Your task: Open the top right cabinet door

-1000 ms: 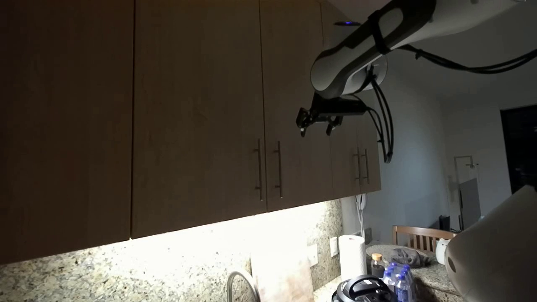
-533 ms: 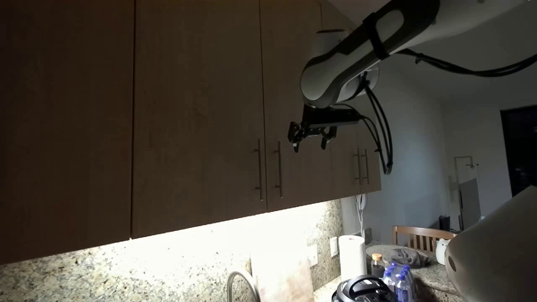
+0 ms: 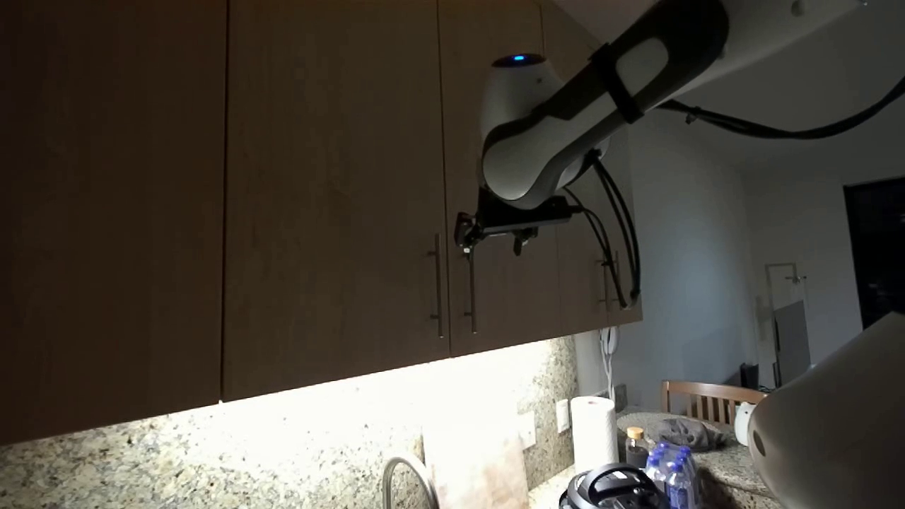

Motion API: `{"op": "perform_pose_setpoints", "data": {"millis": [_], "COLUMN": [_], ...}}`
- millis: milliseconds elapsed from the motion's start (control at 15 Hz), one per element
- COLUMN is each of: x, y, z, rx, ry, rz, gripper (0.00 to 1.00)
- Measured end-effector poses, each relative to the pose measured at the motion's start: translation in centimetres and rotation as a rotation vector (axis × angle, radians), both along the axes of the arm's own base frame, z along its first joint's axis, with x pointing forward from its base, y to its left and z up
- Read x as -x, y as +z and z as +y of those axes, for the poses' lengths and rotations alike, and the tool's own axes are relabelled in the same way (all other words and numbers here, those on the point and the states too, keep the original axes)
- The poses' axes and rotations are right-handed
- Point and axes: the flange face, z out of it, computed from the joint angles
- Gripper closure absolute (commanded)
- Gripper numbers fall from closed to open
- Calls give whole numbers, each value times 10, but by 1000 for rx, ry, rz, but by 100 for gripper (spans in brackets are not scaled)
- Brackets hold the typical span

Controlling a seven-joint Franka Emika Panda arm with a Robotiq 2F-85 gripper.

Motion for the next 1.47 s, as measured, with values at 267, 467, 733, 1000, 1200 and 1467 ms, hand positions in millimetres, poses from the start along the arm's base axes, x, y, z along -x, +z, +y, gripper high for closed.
{"op": "perform_pose_setpoints", "data": {"millis": [267,467,733,1000,1200,1467], "x": [-2,-2,-2,-8,-23,-52], "y": [-1,-1,0,1,-7,-17], "z": [-1,-1,-2,-7,-3,0], "rx": [5,5,-3,-15,-19,-34], "ry": [-9,-9,-32,-154,-178,-169], "rz": [-11,-12,-25,-86,-86,-57], "gripper": [0,0,0,0,0,0]}}
